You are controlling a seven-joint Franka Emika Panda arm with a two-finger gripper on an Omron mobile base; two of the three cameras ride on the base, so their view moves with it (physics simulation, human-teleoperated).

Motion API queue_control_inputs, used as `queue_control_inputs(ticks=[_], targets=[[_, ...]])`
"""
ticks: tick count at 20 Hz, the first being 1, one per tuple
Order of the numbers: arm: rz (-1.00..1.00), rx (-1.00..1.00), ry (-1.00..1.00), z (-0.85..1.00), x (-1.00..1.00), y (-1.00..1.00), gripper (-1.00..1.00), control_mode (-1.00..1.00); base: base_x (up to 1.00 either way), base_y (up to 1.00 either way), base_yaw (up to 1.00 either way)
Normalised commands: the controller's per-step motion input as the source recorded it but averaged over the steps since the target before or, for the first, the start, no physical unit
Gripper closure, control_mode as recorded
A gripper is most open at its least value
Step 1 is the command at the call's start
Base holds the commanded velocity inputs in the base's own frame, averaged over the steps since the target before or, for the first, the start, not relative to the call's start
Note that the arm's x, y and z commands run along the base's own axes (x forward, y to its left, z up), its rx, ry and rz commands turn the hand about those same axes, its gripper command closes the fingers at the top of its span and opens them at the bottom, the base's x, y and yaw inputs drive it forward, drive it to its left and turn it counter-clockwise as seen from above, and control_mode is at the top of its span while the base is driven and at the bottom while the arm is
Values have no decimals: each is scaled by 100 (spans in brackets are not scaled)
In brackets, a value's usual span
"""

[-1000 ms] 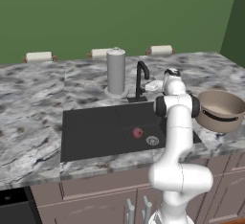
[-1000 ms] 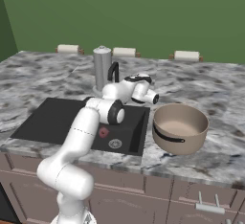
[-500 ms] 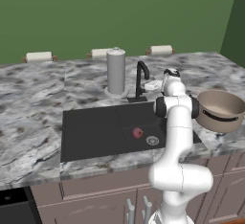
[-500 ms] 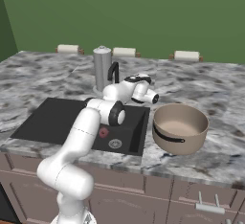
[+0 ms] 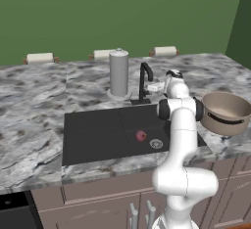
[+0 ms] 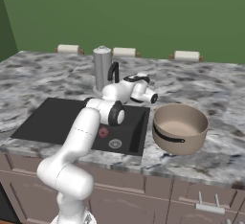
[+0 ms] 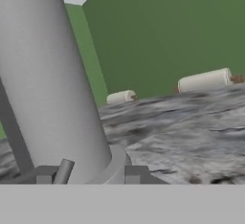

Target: Dump the onion from the pot into the sink. Then turn on the water and wash the onion. Then turn off the water and put the onion back in the pot.

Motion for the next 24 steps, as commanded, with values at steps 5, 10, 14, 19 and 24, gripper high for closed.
queue_control_inputs(ticks=[5,10,14,19,24], targets=[[-6,2,10,0,17,-42,100,-100,0,0,0],[-5,3,10,0,13,-59,100,-100,0,0,0],[-6,4,9,0,9,-65,100,-100,0,0,0],[-7,5,8,0,10,-67,100,-100,0,0,0],[-7,3,6,0,2,-74,100,-100,0,0,0]])
